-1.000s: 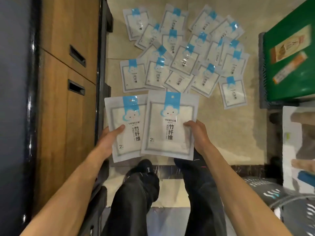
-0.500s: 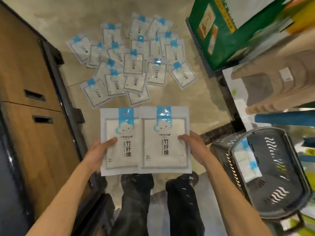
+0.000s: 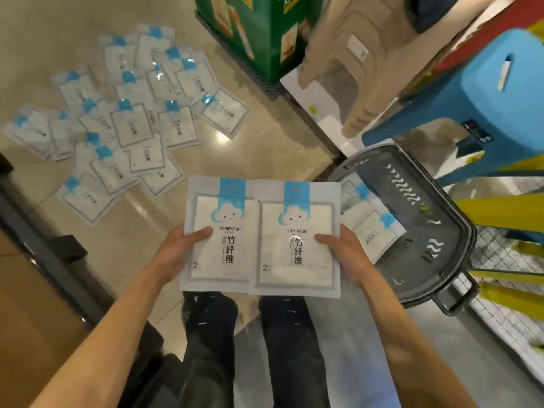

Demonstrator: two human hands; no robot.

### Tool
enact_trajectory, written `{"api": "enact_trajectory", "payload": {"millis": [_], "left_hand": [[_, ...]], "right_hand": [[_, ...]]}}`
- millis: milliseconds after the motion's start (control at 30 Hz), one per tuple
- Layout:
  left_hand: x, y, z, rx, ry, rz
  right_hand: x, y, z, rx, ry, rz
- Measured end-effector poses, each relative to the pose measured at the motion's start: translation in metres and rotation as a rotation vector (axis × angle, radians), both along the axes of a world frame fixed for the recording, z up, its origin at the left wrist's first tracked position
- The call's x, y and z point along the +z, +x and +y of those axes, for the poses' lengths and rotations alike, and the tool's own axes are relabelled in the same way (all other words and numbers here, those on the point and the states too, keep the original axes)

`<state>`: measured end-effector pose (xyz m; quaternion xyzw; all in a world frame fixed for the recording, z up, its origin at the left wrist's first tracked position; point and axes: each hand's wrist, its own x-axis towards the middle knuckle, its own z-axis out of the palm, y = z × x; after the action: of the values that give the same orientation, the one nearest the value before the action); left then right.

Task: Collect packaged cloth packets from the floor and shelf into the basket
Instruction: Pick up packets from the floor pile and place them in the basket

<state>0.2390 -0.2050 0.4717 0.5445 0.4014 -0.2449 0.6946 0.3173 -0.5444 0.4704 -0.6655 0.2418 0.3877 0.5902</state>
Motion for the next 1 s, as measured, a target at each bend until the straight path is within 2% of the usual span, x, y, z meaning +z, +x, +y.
{"api": "enact_trajectory", "payload": {"millis": [233,467,833,1000], "left_hand": [[-0.004,0.062,-0.104,-0.181,-0.005,0.03],[-0.02,0.105,-0.191,-0.364,0.065,0.055],[-0.085,0.171,-0.296,-0.66,0.196,0.11],[-0.13,0.201,-0.342,-0.69,0.247,0.121]], "right_hand": [[-0.002,-0.012,-0.115,-0.233,-0.045,-0.015],[-0.024,-0.041,-0.198,-0.461,0.051,0.082],[-0.091,-0.069,-0.262,-0.873,-0.034,0.144],[-0.133,-0.057,-0.287,-0.9,-0.042,0.165]]}}
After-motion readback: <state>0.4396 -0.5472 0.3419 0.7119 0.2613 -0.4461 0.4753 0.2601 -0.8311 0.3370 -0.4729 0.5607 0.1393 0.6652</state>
